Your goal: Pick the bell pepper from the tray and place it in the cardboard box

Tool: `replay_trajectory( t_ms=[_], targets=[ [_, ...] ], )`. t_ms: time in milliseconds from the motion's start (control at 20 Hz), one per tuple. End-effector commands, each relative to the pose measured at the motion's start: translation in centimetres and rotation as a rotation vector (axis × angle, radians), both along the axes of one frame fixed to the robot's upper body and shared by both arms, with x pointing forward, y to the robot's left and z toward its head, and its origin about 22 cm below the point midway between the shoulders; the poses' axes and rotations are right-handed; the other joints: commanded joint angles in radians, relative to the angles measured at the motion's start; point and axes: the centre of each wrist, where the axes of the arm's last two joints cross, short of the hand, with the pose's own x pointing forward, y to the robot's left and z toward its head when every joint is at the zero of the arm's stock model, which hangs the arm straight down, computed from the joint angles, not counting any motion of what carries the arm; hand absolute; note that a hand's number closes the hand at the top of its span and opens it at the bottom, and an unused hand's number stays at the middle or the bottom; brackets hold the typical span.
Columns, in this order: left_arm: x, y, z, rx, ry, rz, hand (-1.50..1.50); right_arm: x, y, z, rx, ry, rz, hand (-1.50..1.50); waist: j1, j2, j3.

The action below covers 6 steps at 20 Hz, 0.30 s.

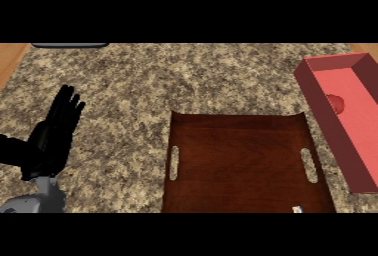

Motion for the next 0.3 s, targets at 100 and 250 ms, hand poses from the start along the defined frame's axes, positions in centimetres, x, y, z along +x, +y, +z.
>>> replay_trajectory(
  t_ms=[100, 250],
  targets=[
    [0.0, -0.9, 0.1, 0.012, 0.004, -0.002, 0.0, -2.6, -3.6, -0.4, 0.018, -0.06, -0.02, -1.5, 0.006, 0.002, 0.0],
    [-0.9, -2.1, -0.8, 0.01, 0.002, -0.013, 0.0, -4.9, -4.2, -1.1, 0.002, -0.041, -0.022, -1.5, 0.004, 0.001, 0.0]
  ],
)
